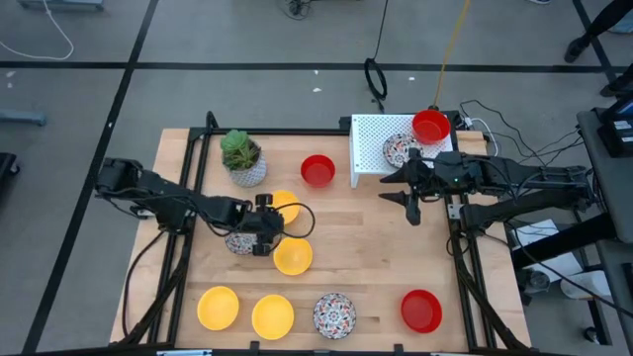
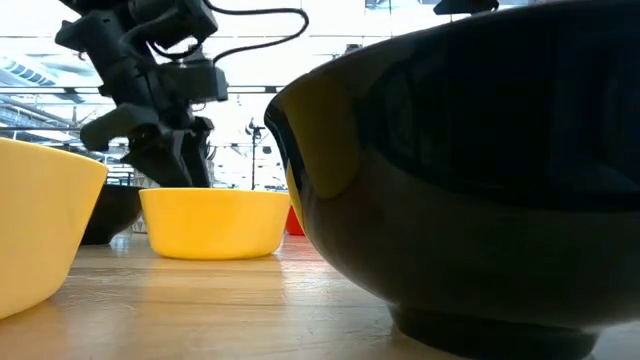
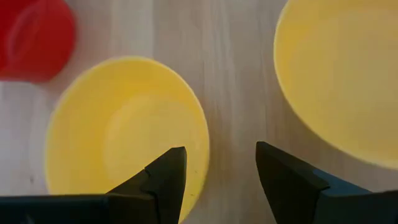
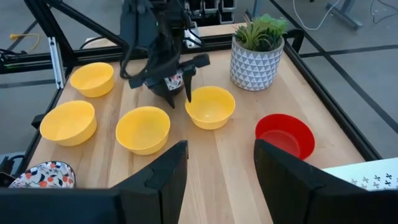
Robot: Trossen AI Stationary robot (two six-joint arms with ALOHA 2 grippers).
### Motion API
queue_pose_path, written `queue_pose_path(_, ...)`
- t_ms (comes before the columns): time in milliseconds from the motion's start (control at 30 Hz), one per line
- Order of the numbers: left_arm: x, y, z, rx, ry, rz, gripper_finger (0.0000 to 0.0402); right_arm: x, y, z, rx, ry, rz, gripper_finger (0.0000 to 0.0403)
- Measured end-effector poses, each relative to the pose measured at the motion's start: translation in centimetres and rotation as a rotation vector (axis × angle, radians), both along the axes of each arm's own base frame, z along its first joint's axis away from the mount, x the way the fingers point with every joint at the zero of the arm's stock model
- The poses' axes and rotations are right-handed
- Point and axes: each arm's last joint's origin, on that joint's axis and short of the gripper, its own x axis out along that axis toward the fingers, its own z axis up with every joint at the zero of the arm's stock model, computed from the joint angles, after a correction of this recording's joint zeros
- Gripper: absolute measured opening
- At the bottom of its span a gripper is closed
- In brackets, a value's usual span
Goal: Pick & Place Mini bowls
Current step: Put the yellow bowl on the shelf
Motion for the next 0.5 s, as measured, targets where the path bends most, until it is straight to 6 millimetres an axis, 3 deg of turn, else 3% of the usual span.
queue_pose_path(167,0.3,0.1,-1.0,0.03,0.034,0.003,0.0176,0.0,0.0,0.0,0.0,0.002,0.0,0.0171)
queue_pose_path(433,1.0,-0.1,-1.0,-0.016,-0.012,-0.047,0.0018,0.0,0.0,0.0,0.0,0.004,0.0,0.0171)
queue_pose_path(500,1.2,-0.2,-0.9,-0.044,-0.03,-0.078,0.0011,0.0,0.0,0.0,0.0,0.005,0.0,0.0171)
